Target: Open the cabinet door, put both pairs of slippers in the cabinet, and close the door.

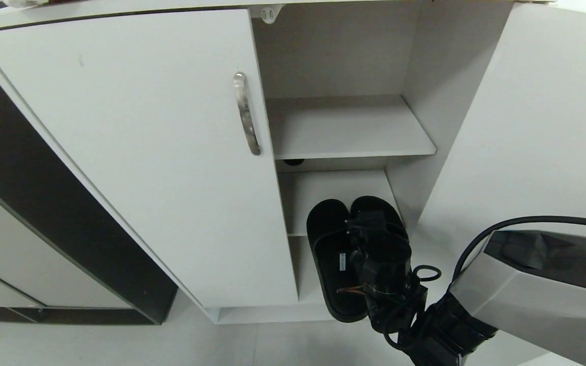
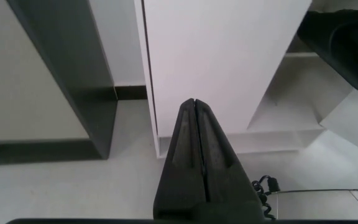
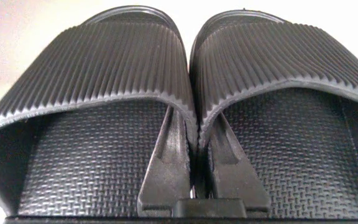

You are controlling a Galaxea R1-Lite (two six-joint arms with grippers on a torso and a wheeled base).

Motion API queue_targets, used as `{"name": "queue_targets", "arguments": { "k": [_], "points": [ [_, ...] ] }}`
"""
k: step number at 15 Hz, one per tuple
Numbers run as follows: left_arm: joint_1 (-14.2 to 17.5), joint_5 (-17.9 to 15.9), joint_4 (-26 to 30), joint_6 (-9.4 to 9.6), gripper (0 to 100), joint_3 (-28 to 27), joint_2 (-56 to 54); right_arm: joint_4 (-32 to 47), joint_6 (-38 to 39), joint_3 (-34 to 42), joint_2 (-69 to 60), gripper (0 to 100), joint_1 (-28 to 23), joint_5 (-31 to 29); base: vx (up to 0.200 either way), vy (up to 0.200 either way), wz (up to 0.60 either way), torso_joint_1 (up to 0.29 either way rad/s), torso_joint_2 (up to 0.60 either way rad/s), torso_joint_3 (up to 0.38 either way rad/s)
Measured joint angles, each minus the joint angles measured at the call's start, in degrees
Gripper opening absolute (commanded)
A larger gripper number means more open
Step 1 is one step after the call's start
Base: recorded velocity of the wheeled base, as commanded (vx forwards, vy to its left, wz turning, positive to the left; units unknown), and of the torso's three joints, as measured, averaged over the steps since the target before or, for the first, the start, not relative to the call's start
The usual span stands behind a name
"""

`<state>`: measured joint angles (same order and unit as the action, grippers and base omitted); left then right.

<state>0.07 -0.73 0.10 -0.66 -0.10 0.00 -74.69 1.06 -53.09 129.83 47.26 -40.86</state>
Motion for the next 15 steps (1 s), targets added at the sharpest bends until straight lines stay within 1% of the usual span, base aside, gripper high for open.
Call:
{"name": "queue_targets", "arguments": {
  "k": [2, 6, 9, 11, 15],
  "points": [
    [0.0, 0.0, 0.0, 0.00, 0, 0.0, 0.0, -1.7, 0.0, 0.2, 0.1, 0, 0.0, 0.1, 0.000, 0.000, 0.00, 0.000, 0.00, 0.000],
    [0.0, 0.0, 0.0, 0.00, 0, 0.0, 0.0, -1.8, 0.3, -0.5, 2.0, 0, 0.2, 0.3, 0.000, 0.000, 0.00, 0.000, 0.00, 0.000],
    [0.0, 0.1, 0.0, -0.02, 0, 0.0, 0.0, 0.3, -0.1, -5.5, 4.4, 0, -1.0, 0.4, 0.000, 0.000, 0.00, 0.000, 0.00, 0.000],
    [0.0, 0.1, 0.0, -0.07, 0, 0.0, 0.0, 5.1, -0.1, -12.0, 6.2, 0, -2.4, 0.5, 0.000, 0.000, 0.00, 0.000, 0.00, 0.000],
    [0.0, 0.2, 0.0, -0.12, 0, 0.0, 0.0, 16.5, -0.1, -29.1, 10.7, 0, -5.7, 1.0, 0.000, 0.000, 0.00, 0.000, 0.00, 0.000]
  ]
}}
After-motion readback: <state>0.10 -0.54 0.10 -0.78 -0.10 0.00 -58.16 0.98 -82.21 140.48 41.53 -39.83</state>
